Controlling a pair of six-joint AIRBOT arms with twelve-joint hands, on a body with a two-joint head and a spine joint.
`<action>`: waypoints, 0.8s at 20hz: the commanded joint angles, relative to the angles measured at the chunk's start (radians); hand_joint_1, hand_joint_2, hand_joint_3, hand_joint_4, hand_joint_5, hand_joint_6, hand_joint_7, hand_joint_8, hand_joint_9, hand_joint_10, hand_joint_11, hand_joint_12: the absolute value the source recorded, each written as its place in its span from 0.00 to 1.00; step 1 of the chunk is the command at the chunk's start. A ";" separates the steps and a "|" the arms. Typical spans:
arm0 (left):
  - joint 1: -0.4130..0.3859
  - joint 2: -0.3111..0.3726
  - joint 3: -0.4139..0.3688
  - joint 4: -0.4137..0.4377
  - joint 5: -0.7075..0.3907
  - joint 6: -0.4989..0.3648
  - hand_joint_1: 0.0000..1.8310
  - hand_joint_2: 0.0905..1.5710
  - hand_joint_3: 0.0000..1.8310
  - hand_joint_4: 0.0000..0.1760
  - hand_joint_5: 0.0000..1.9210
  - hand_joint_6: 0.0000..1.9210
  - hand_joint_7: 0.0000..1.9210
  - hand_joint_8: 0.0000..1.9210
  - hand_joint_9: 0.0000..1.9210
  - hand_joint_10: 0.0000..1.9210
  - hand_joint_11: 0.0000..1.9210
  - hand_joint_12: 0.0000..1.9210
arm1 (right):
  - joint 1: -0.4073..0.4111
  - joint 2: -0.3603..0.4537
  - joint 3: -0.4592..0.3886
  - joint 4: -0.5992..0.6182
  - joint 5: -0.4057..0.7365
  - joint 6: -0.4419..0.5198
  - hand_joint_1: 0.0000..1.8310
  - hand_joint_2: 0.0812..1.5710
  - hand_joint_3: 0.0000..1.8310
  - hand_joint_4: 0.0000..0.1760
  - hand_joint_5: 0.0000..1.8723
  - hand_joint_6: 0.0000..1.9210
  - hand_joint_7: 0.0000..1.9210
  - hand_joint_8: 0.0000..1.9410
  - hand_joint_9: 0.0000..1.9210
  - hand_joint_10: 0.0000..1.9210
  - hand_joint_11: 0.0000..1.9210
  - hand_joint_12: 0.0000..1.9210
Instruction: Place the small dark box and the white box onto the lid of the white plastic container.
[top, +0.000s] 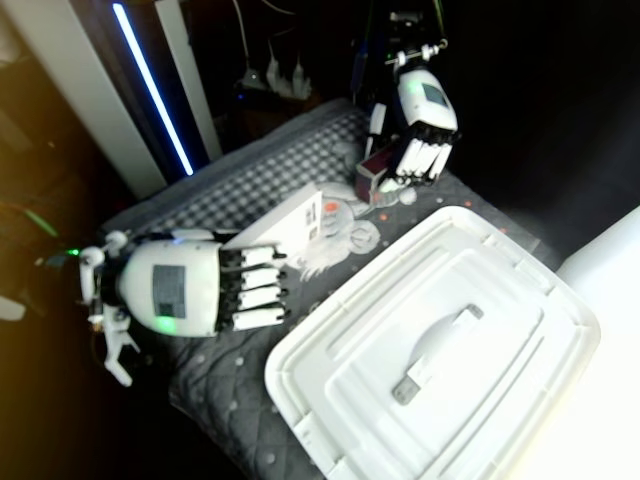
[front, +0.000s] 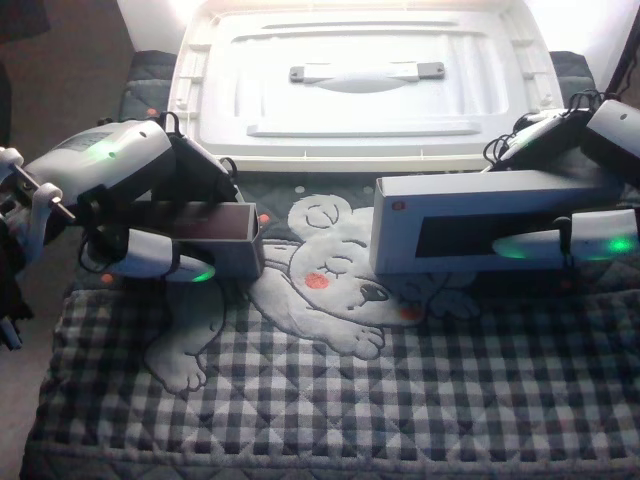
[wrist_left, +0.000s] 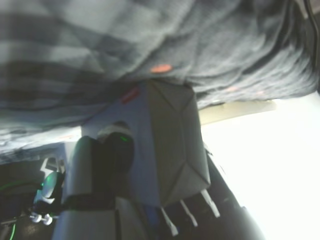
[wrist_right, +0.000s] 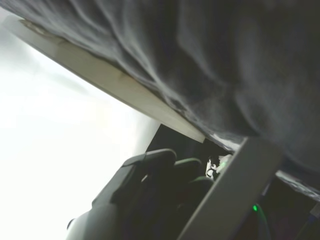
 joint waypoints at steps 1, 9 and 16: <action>-0.012 -0.001 0.004 -0.001 -0.138 -0.008 0.71 0.62 0.00 0.00 0.61 0.25 0.66 0.36 0.60 0.31 0.42 0.73 | 0.005 0.007 0.005 0.015 0.101 0.002 0.70 0.66 0.00 0.00 0.72 0.00 0.53 0.62 0.45 0.69 0.29 0.91; -0.130 -0.017 0.050 0.009 -0.197 -0.008 0.76 0.63 0.00 0.00 0.54 0.37 0.67 0.23 0.61 0.46 0.45 0.50 | 0.056 0.016 0.030 0.014 0.109 0.005 0.66 0.59 0.00 0.00 0.79 0.02 0.51 0.75 0.43 0.99 0.40 1.00; -0.263 -0.055 0.135 0.038 -0.112 0.012 0.75 0.64 0.00 0.00 0.55 0.37 0.62 0.34 0.60 0.40 0.37 0.57 | 0.135 0.035 0.060 0.010 0.106 -0.075 0.67 0.59 0.00 0.00 0.78 0.05 0.69 0.37 0.64 0.66 0.56 0.90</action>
